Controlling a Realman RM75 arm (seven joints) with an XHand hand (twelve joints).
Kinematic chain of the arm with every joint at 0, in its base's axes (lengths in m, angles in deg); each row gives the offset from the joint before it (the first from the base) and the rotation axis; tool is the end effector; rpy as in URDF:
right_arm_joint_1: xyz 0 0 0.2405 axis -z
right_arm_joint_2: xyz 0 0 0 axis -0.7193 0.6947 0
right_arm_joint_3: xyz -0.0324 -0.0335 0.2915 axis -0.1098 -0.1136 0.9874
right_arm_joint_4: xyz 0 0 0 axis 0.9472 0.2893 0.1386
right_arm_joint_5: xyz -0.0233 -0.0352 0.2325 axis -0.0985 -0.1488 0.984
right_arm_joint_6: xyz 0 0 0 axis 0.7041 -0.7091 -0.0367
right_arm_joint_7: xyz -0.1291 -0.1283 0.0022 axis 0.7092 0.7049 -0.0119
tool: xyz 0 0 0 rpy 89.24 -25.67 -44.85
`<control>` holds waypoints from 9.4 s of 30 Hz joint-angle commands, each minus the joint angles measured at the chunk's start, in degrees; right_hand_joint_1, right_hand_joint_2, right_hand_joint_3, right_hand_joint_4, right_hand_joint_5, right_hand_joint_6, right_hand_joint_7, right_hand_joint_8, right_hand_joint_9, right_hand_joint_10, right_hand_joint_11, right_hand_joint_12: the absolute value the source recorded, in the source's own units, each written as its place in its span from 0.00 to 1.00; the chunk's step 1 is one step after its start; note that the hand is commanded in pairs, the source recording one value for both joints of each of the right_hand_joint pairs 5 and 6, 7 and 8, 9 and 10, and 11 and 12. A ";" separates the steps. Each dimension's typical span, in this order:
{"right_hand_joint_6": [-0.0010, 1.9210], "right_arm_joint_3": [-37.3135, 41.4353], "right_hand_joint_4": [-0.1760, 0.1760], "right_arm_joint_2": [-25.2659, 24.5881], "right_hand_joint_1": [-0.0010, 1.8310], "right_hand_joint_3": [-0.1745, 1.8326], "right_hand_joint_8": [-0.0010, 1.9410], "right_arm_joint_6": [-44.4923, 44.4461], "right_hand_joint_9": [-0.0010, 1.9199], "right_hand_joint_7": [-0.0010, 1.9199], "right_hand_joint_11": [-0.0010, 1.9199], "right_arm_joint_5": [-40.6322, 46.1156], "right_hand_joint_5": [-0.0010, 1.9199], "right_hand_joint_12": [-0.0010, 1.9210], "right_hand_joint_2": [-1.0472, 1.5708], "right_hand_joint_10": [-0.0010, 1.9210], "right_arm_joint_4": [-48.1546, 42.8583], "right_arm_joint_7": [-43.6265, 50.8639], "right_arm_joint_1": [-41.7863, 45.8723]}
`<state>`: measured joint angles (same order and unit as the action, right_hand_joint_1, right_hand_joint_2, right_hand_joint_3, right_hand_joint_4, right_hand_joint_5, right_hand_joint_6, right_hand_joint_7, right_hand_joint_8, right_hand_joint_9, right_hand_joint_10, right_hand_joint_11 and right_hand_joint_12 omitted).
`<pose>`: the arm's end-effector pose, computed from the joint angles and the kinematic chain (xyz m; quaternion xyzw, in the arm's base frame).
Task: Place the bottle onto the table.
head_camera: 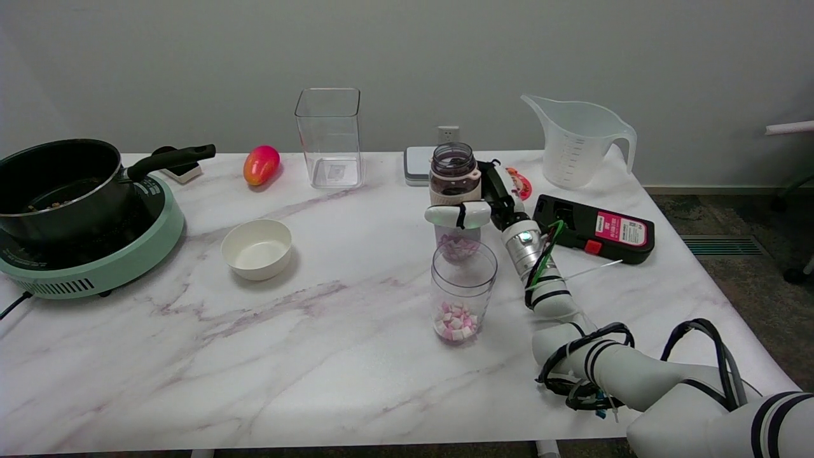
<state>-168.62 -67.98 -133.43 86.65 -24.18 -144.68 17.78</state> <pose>-0.3636 -0.4902 0.3482 0.5629 -0.3646 0.5399 0.5086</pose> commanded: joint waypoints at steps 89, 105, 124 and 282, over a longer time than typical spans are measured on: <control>1.00 -2.40 0.50 2.49 0.64 0.33 0.99 -0.56 0.83 1.00 0.70 5.49 1.00 0.70 0.92 0.83 -4.72 -19.45 3.64; 1.00 -4.41 0.50 0.31 0.61 0.30 0.99 -4.72 0.86 1.00 0.76 11.05 1.00 0.76 0.97 0.86 -5.47 -7.02 5.31; 1.00 -4.14 0.50 -1.29 0.61 0.27 0.99 -8.44 0.88 1.00 0.79 15.58 1.00 0.79 1.00 0.88 -5.25 0.94 5.55; 0.33 -3.29 0.50 7.82 0.67 0.66 0.62 -6.57 0.49 0.63 0.52 18.08 0.33 0.52 0.21 0.49 -7.65 -7.85 11.59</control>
<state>-171.91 -60.77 -141.08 104.93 -31.29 -152.52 29.60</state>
